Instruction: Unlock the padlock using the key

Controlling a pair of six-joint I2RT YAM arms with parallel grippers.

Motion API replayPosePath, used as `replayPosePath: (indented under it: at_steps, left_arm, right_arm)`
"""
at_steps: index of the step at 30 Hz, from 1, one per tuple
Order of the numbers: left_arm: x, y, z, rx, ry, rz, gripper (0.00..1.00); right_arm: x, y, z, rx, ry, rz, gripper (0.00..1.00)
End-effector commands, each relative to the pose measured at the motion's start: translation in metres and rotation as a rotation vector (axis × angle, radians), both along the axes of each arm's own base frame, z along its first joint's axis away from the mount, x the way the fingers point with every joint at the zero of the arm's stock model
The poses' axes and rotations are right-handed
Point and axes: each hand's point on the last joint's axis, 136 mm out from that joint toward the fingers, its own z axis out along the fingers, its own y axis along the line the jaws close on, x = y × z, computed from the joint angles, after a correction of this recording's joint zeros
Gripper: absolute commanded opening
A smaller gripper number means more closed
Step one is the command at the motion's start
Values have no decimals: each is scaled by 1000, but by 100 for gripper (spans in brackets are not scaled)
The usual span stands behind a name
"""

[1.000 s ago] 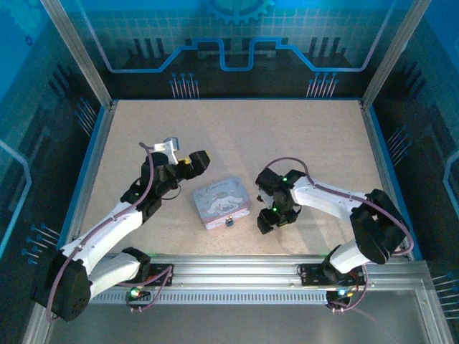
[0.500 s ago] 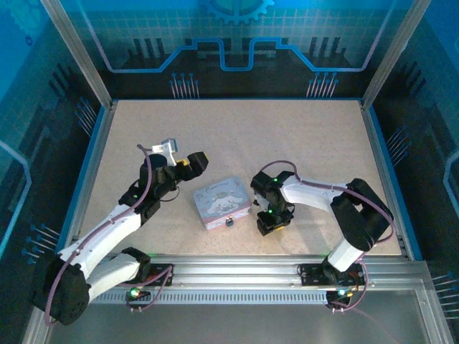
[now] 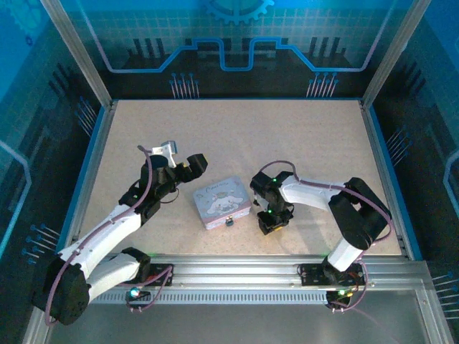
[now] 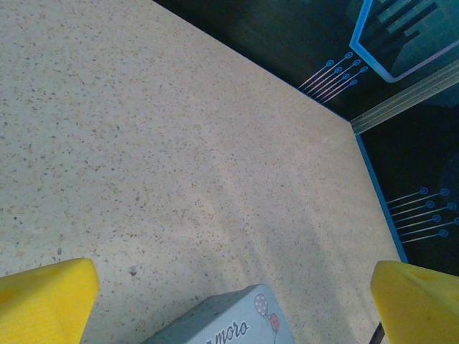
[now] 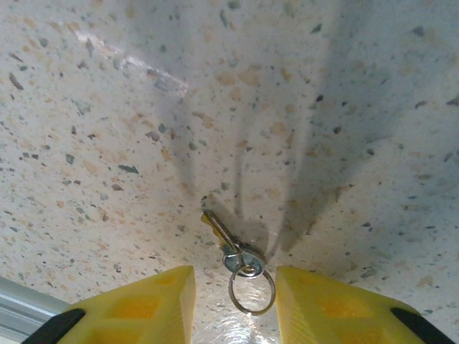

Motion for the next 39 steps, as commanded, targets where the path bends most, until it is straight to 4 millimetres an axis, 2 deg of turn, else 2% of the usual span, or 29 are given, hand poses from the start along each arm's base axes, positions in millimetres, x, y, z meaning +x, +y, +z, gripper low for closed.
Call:
replayPosePath:
  at_steps: [1, 16, 23, 33, 36, 39]
  left_arm:
    - [0, 2, -3, 8, 17, 17, 99]
    - [0, 2, -1, 12, 15, 13, 99]
    - [1, 2, -1, 13, 17, 12, 99]
    - [2, 0, 9, 14, -2, 5, 99]
    - [2, -1, 14, 13, -13, -4, 99]
    - [2, -3, 22, 14, -28, -18, 99]
  right_arm:
    - [-1, 1, -2, -9, -3, -5, 32]
    - [-3, -3, -10, -40, 17, -10, 26]
    - [-2, -4, -11, -39, 11, -19, 18]
    - [5, -3, -3, 23, -18, -75, 1]
    - [7, -5, -1, 61, -33, -108, 0]
    - [18, -1, 9, 132, -87, -151, 0]
